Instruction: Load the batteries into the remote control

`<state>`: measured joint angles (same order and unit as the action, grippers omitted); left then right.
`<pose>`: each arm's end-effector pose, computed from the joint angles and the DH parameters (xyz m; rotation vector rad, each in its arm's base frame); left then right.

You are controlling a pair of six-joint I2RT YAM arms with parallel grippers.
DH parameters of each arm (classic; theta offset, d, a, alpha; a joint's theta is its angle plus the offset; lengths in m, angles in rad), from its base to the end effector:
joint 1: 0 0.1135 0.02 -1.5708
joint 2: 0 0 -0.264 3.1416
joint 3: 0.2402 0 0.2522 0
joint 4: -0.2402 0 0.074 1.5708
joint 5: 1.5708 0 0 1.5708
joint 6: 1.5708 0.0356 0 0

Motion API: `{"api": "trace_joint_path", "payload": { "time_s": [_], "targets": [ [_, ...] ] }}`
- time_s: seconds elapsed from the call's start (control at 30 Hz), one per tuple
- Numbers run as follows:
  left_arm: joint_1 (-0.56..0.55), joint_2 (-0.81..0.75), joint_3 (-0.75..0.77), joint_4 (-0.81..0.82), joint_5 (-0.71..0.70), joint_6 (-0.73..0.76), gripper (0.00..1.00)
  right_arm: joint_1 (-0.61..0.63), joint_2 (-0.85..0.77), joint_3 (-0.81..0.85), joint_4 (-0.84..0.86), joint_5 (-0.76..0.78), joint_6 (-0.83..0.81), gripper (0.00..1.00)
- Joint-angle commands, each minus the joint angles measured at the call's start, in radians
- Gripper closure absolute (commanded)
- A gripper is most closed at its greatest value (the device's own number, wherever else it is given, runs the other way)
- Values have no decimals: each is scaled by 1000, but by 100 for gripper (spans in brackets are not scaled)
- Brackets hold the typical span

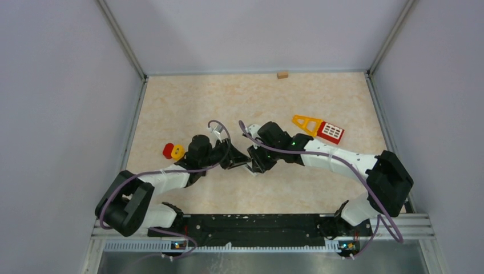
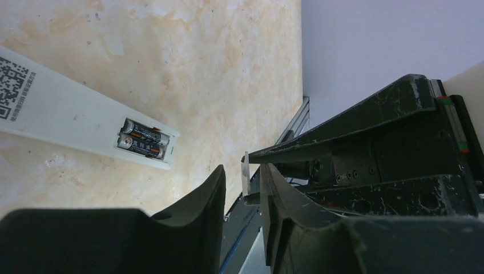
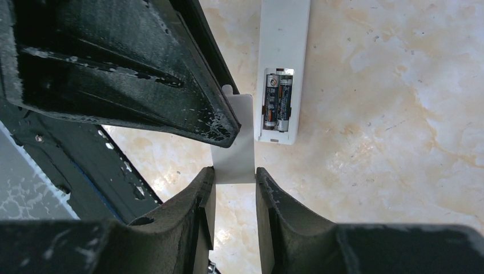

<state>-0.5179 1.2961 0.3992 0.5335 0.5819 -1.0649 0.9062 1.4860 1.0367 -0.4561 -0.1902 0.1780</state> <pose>0.2033 -0.1383 0.1768 -0.1559 2.2285 -1.5337 0.1869 0.2494 0.2385 -1.0004 2.3858 0.6722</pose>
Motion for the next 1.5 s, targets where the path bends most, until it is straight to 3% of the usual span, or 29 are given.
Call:
{"api": "trace_joint_path", "payload": {
  "time_s": [0.0,0.1,0.2,0.27,0.37,0.43,0.5,0.6,0.77,0.9,1.03,1.47],
  "targets": [
    [2,38,39,71,49,-20,70,11,11,51,45,-17,0,71],
    [2,55,35,92,58,-36,80,11,13,49,53,-14,2,71],
    [4,61,36,115,62,-55,99,12,16,47,53,-5,17,66],
    [9,62,38,123,62,-60,100,10,12,42,41,11,45,54],
    [32,68,29,164,62,-73,100,-3,-25,18,41,24,127,27],
    [61,75,19,205,73,-97,100,-34,-77,-24,75,-1,217,17],
    [91,84,6,275,92,-145,100,-78,-140,-78,146,-44,359,14],
    [121,105,-6,384,109,-228,100,-128,-209,-149,296,-90,537,14],
    [152,158,-31,608,91,-410,100,-130,-251,-229,464,-53,813,14],
    [154,202,-45,752,82,-519,100,-130,-296,-349,697,0,979,16],
    [154,229,-48,833,95,-564,100,-130,-291,-343,685,38,989,25],
    [154,202,-51,815,121,-574,100,-131,-242,-377,819,61,1052,56]
  ]
}}
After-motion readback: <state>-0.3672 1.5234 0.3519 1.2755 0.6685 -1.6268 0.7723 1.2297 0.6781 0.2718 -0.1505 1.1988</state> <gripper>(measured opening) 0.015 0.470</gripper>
